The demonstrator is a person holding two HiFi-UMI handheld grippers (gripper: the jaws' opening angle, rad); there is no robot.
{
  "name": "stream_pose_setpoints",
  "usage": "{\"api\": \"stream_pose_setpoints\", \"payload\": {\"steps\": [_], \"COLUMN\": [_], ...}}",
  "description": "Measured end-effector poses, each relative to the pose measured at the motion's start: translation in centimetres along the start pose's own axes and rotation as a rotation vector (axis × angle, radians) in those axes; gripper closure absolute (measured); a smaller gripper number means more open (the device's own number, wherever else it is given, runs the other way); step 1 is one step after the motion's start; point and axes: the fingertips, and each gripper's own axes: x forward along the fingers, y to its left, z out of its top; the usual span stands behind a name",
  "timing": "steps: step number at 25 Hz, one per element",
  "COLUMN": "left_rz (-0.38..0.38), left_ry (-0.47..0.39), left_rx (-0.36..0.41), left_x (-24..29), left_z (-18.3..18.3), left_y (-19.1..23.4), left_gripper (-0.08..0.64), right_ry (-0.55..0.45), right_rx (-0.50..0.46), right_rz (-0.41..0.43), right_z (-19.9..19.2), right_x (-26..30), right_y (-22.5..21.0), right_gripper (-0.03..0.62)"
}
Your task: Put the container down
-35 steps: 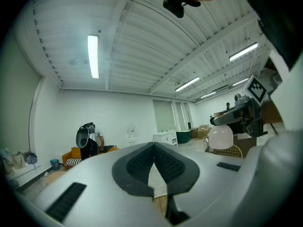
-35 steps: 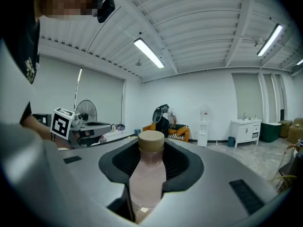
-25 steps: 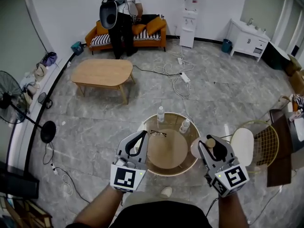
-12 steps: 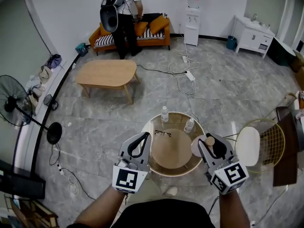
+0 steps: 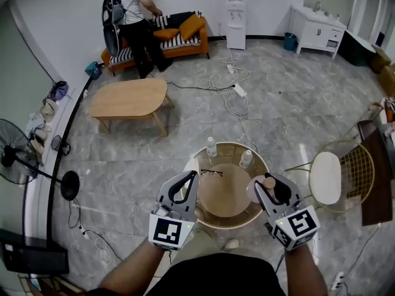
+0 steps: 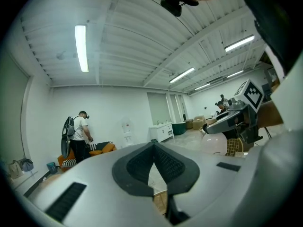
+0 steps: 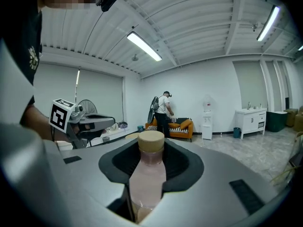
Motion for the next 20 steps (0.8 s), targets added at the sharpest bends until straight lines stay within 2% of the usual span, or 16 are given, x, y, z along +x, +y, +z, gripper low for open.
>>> {"api": "stream_pose_setpoints", "payload": {"steps": [6, 14, 20], "left_rz": [-0.03, -0.095, -0.113], "left_ry": [0.0, 0.003, 0.032], "left_rx": [0.004, 0.005, -0.017], "left_x": [2.1, 4.9, 5.7], "left_z": [-1.7, -4.8, -8.1], "left_y": [2.1, 1.3, 1.5], "left_gripper": [0.546, 0.545, 0.545], "right_ry": [0.028, 0.132, 0.194], "right_rx": [0.023, 0.048, 0.051], "right_rz": [-0.021, -0.055, -0.055], "right_z": [-1.4, -7.0, -11.9], "right_x": [3.0, 6.2, 8.3], "right_y": [-0.4, -2.1, -2.6], "right_gripper": [0.445, 0.445, 0.445]}}
